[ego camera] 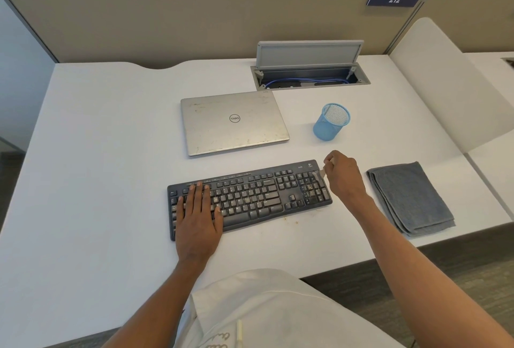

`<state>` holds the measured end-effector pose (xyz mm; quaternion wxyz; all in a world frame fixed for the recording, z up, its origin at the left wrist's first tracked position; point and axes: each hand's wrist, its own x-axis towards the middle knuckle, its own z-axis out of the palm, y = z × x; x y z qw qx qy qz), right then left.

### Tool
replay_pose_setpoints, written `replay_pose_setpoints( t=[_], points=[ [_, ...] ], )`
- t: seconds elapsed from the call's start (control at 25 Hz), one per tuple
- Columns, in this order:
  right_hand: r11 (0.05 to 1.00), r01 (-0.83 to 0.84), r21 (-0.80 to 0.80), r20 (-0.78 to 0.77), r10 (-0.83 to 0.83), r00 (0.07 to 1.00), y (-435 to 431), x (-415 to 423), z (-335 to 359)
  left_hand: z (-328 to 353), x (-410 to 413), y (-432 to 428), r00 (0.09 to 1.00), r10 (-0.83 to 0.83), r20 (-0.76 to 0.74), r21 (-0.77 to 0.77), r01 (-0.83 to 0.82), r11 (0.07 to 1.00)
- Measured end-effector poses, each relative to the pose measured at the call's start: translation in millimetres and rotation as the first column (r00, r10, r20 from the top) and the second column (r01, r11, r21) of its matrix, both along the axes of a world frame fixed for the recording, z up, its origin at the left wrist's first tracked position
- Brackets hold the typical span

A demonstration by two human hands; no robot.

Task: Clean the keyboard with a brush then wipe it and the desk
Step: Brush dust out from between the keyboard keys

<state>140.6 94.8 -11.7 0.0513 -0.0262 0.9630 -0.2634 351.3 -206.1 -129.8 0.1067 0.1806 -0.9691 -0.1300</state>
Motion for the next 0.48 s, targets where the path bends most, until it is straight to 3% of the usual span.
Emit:
replay_pose_setpoints(
  t=[0.48],
  points=[
    [1.000, 0.020, -0.019, -0.042, -0.021, 0.999, -1.1, -1.4, 1.6, -0.8, 0.2, 0.1, 1.000, -0.002, -0.027, 0.004, 0.002, 1.000]
  ],
)
